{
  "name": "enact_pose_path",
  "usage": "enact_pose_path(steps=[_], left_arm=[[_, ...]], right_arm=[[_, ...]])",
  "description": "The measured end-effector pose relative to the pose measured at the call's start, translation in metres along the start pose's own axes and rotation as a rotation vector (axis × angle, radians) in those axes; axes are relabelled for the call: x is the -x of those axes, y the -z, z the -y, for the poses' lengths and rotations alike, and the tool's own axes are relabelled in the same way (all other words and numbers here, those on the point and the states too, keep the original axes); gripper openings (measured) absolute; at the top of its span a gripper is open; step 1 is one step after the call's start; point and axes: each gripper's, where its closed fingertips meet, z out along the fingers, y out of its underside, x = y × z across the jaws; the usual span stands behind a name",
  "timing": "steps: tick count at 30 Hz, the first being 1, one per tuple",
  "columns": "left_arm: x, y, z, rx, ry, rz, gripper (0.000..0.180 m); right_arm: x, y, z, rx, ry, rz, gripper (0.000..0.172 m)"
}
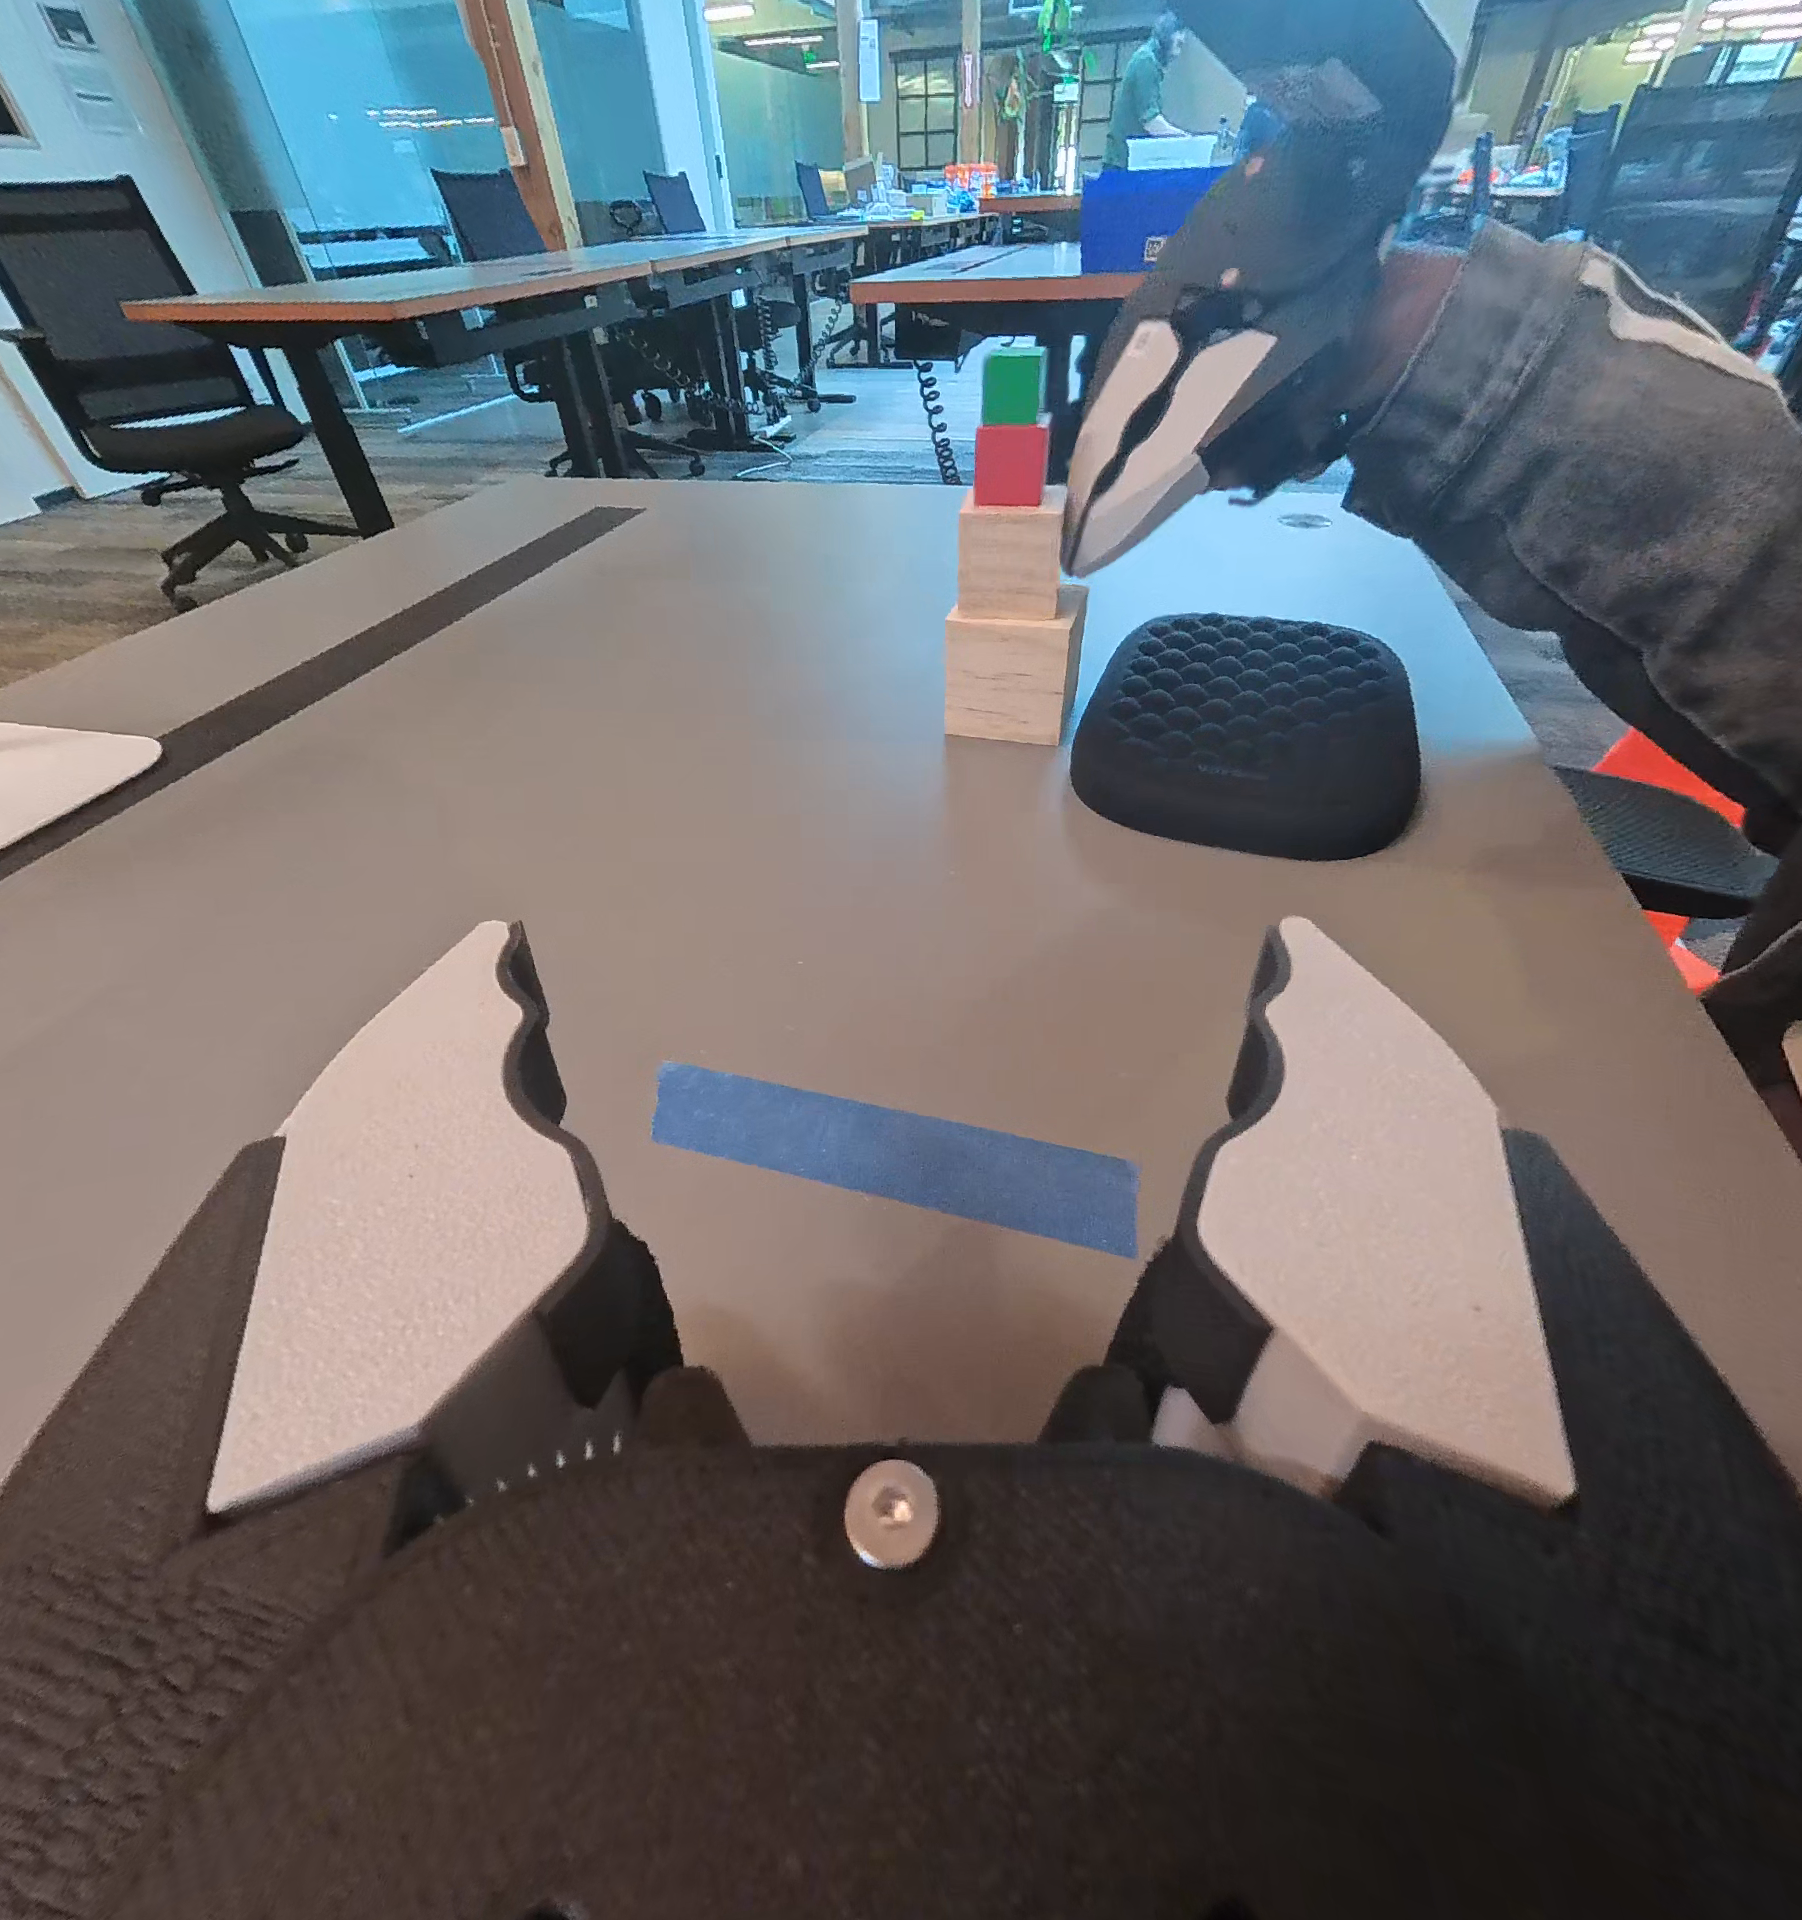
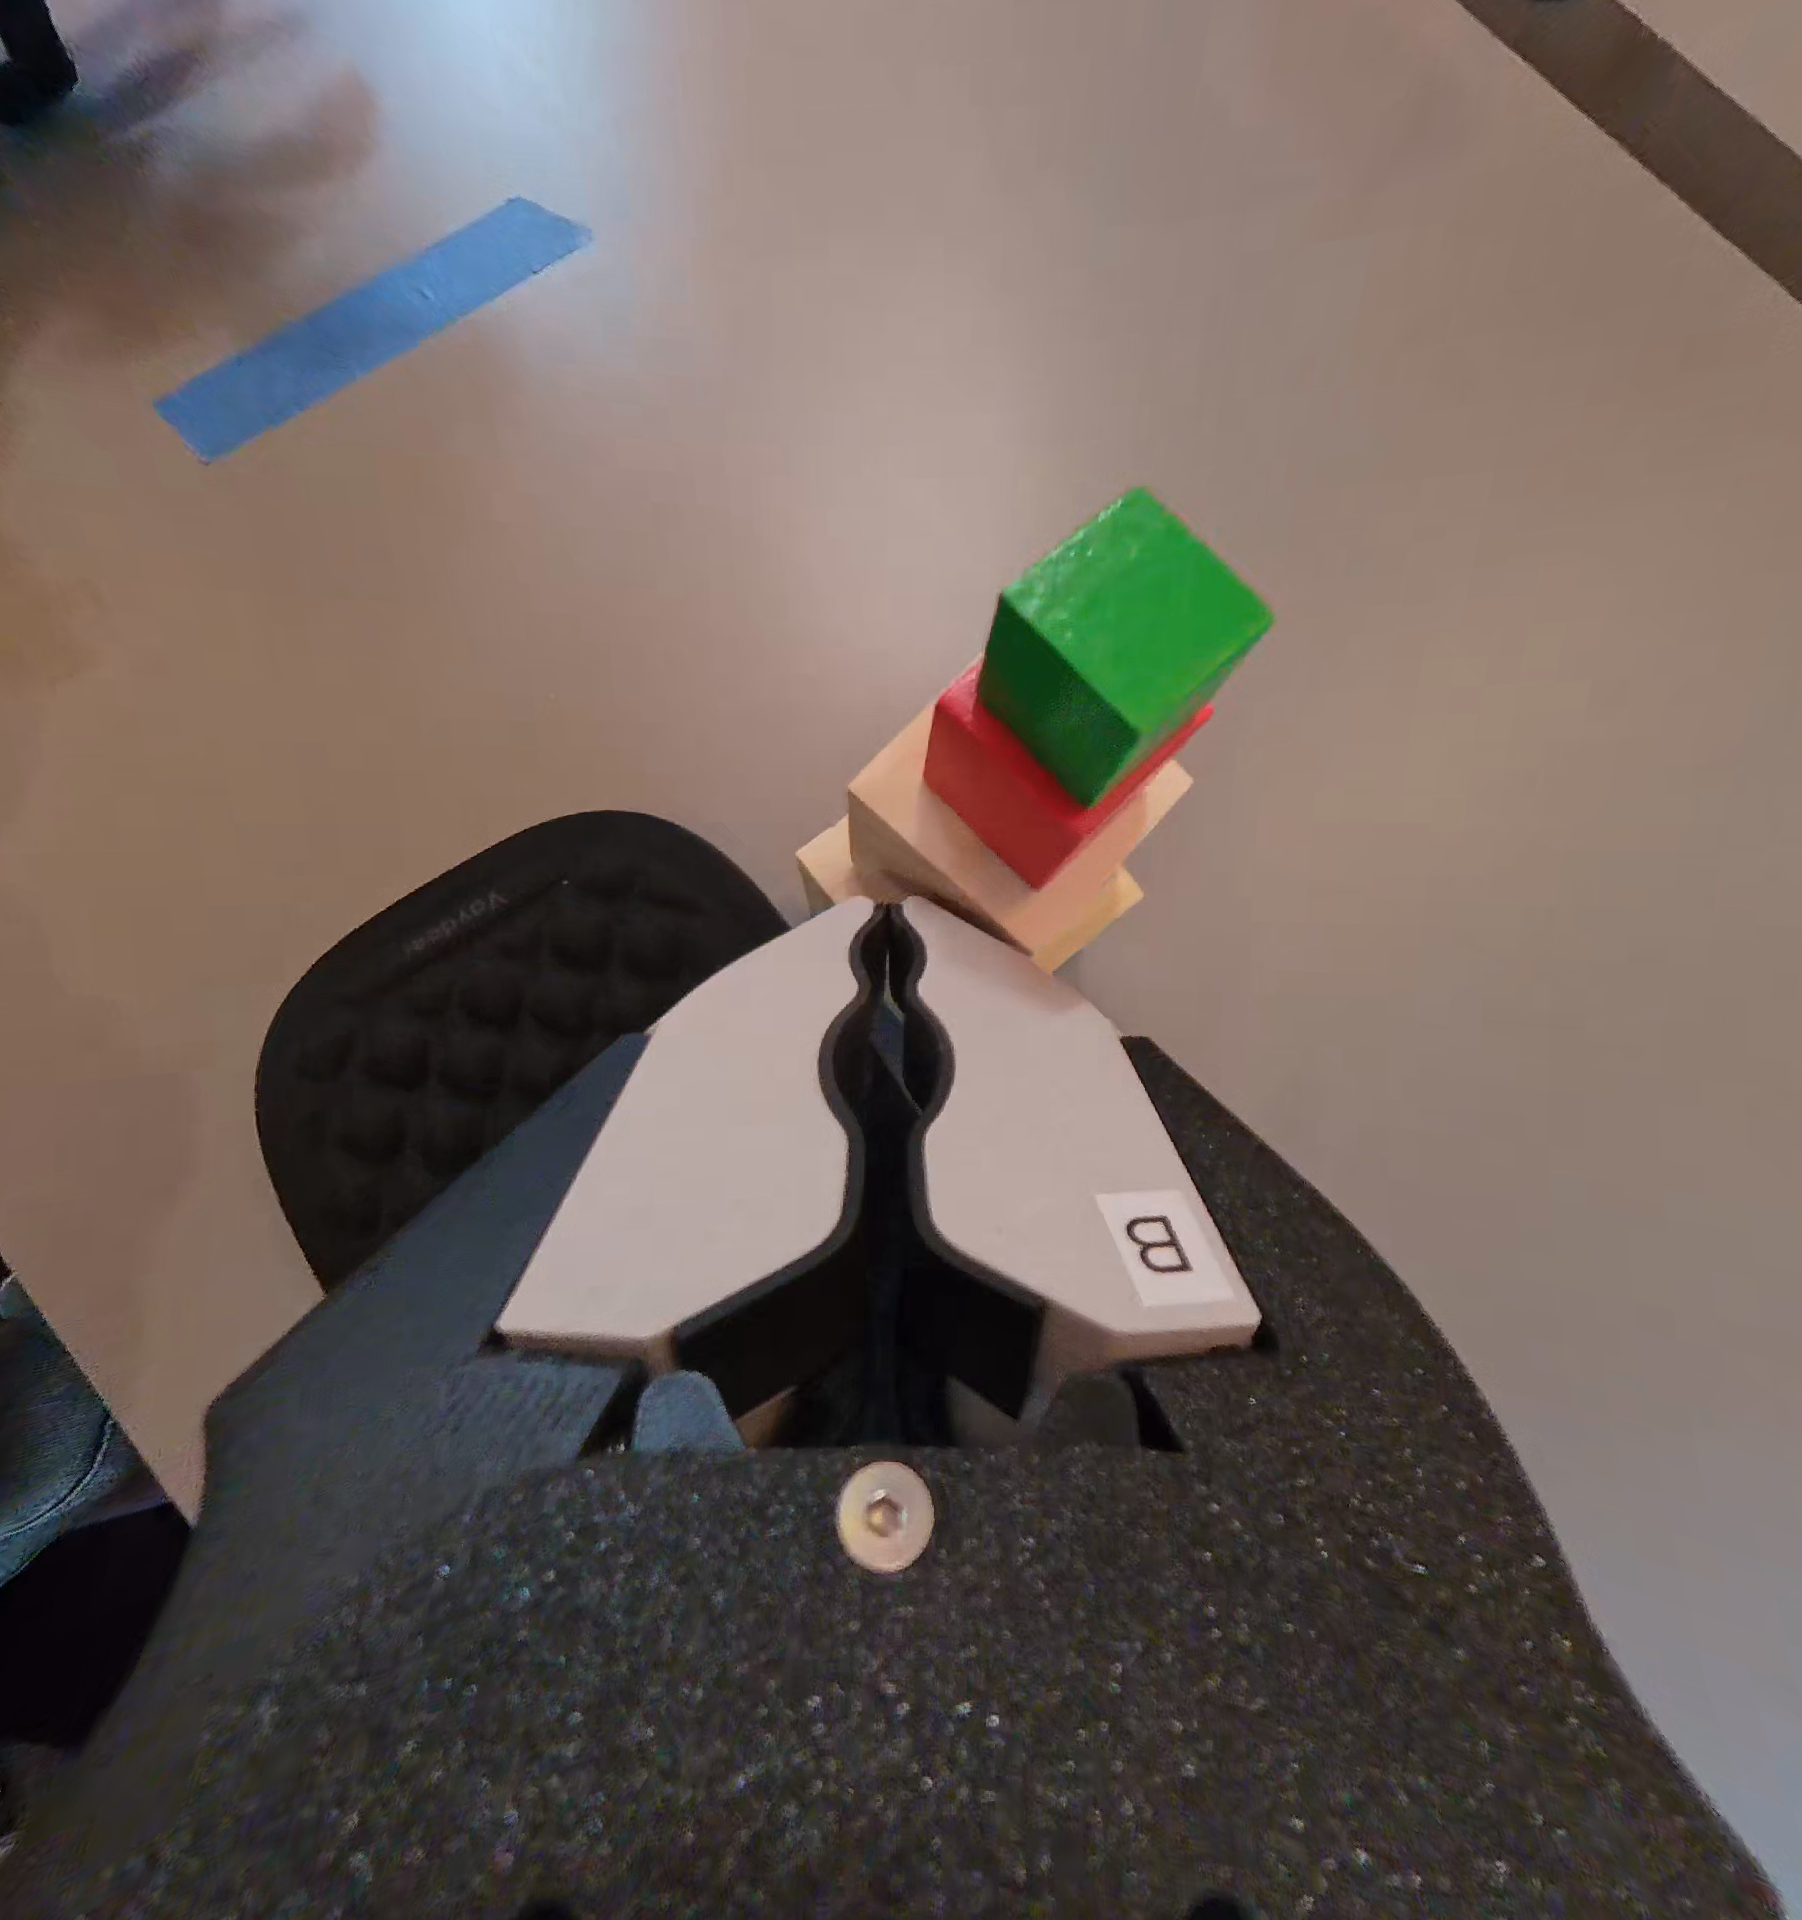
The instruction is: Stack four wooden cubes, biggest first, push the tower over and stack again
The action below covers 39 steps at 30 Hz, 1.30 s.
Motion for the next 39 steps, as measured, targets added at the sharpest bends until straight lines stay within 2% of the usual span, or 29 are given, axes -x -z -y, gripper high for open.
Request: enact_pose_path(steps=[20,23,25,27,29,33,39], left_arm=[[-0.001,0.000,-0.001,0.003,-0.006,-0.006,0.126],[-0.001,0.000,-0.001,0.004,-0.006,-0.006,0.126],[-0.001,0.000,-0.001,0.004,-0.008,-0.007,0.126],[-0.002,0.000,-0.001,0.005,-0.008,-0.007,0.126],[-0.002,0.000,-0.001,0.005,-0.009,-0.007,0.126],[-0.002,0.000,-0.001,0.004,-0.009,-0.007,0.126],[-0.002,0.000,-0.001,0.005,-0.007,-0.008,0.126]], right_arm=[[-0.025,-0.010,0.043,-0.067,0.080,-0.023,0.002],[-0.018,-0.004,0.053,-0.104,0.136,0.000,0.019],[-0.011,-0.001,0.054,-0.087,0.196,0.027,0.048],[-0.006,-0.001,0.048,-0.011,0.263,0.052,0.072],[-0.004,-0.002,0.041,0.079,0.327,0.069,0.085],[-0.003,-0.002,0.028,0.228,0.421,0.131,0.092],[-0.010,-0.008,0.014,0.401,0.556,0.207,0.083]])
